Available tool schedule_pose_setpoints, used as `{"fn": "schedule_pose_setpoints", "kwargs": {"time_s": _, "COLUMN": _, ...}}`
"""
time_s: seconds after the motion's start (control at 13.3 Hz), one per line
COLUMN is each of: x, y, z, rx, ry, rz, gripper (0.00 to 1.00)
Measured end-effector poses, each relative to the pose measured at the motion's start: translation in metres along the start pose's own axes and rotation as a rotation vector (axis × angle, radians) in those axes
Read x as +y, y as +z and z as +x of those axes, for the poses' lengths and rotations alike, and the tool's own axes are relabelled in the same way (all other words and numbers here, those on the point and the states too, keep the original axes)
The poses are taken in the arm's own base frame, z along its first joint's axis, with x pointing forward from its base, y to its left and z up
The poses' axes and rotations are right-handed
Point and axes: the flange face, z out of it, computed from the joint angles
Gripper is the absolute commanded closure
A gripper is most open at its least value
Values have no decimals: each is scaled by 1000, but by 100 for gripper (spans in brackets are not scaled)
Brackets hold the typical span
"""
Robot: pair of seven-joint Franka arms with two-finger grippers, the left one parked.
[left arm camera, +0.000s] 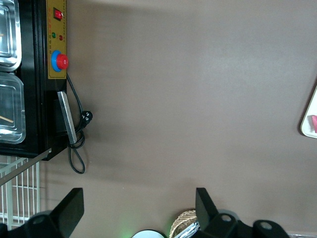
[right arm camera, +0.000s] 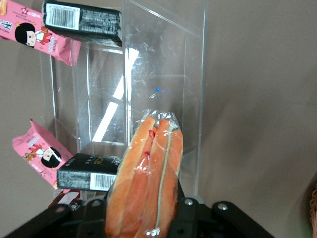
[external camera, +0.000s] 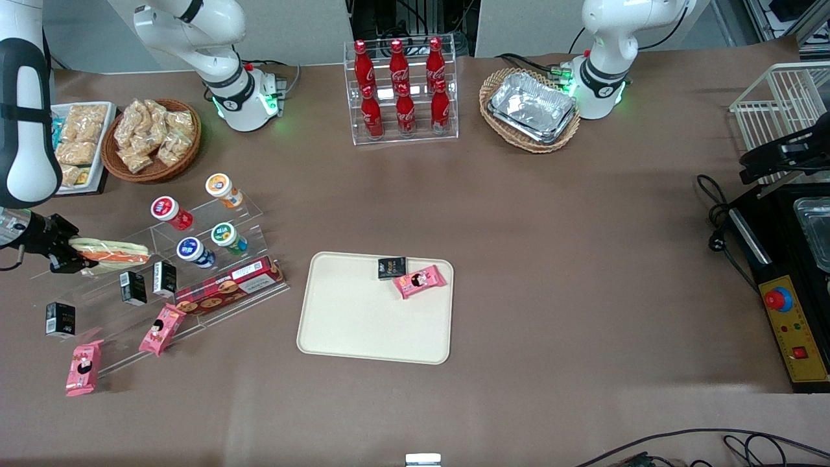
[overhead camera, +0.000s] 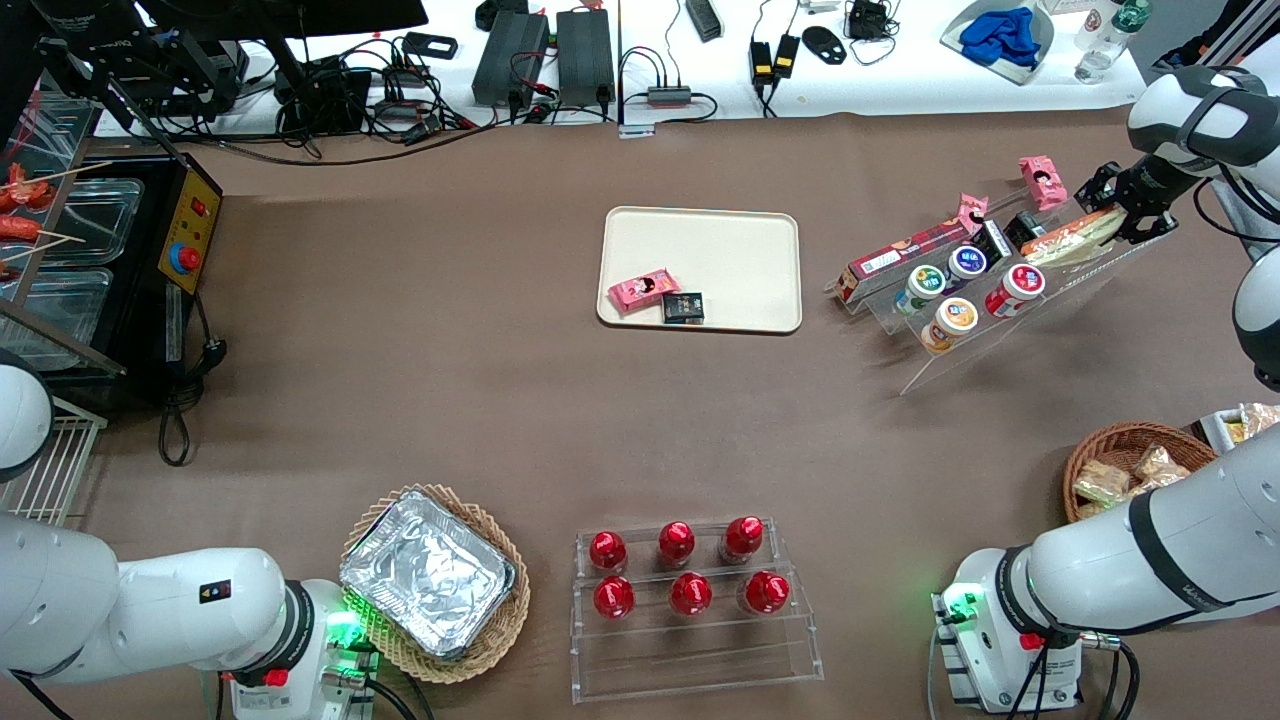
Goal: Place sandwich on tray
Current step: 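Lift the sandwich off the rack and carry it toward the cream tray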
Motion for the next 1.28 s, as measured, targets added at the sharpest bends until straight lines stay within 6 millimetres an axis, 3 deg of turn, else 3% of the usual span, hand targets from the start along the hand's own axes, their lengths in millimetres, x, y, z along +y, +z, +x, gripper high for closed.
{"fn": "schedule_pose_setpoints", "kwargs": {"time_s": 0.23, "x": -6, "y": -15, "z": 2, "rx": 16, "ry": -37, "rz": 20, "gripper": 90}}
{"fn": "schedule_pose_setpoints", "kwargs": {"time_s": 0.53, "x": -30, "y": -96, "z": -1, "rx": 1, "ry": -86, "rz": 57, "gripper": 88}}
{"fn": "schedule_pose_setpoints", "kwargs": {"time_s": 0.68, "x": -50, "y": -127, "z": -13, "rx": -22, "ry": -111, "rz": 108, "gripper": 88}}
{"fn": "schedule_pose_setpoints", "kwargs": {"time_s": 0.83, "x": -75, "y": -131, "z": -37, "rx": -58, "ry": -122, "rz": 137, "gripper": 88}}
{"fn": "schedule_pose_setpoints", "kwargs": {"time_s": 1.13, "x": -134, "y": -112, "z": -101, "rx": -95, "ry": -55, "rz": 127, "gripper": 88}}
{"fn": "schedule_pose_setpoints", "kwargs": {"time_s": 1.28, "x": -154, "y": -104, "z": -124, "rx": -96, "ry": -30, "rz": 126, "gripper": 88}}
